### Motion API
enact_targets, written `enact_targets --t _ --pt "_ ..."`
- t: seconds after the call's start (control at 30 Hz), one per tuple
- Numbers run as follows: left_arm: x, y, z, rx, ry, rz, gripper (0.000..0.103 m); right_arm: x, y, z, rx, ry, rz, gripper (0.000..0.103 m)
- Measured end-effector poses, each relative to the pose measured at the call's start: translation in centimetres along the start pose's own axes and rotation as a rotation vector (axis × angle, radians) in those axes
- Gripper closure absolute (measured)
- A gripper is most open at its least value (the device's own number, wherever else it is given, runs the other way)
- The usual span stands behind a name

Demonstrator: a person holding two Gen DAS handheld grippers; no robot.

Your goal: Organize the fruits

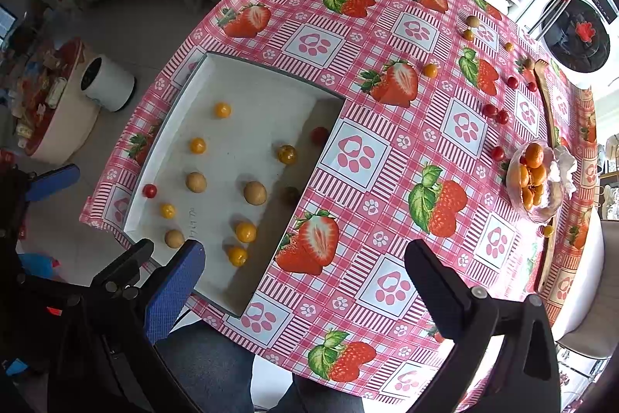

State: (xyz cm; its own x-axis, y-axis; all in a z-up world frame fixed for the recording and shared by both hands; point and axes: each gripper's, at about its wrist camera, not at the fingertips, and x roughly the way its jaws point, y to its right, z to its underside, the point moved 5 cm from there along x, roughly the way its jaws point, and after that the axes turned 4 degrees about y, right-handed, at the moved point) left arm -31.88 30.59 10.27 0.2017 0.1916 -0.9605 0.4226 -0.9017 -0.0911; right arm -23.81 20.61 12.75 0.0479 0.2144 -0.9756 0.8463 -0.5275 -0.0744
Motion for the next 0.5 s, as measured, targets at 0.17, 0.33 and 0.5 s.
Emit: enact_targets --t 0.17,0.33,0.5 --pt "0.08 0.12 0.02 0.005 -0.004 0.006 0.005 0.09 0.03 0.26 -0.001 -0.003 -0.001 0.0" --pt "0.16 0.21 0.08 0.008 -0.011 0.014 0.005 0.09 -0.04 0.14 -0.003 -0.003 -0.001 0.0" --pt "0.14 0.35 0.13 0.02 -0.01 0.02 0.005 0.09 -0.08 0.16 -0.004 -0.004 0.0 0.0"
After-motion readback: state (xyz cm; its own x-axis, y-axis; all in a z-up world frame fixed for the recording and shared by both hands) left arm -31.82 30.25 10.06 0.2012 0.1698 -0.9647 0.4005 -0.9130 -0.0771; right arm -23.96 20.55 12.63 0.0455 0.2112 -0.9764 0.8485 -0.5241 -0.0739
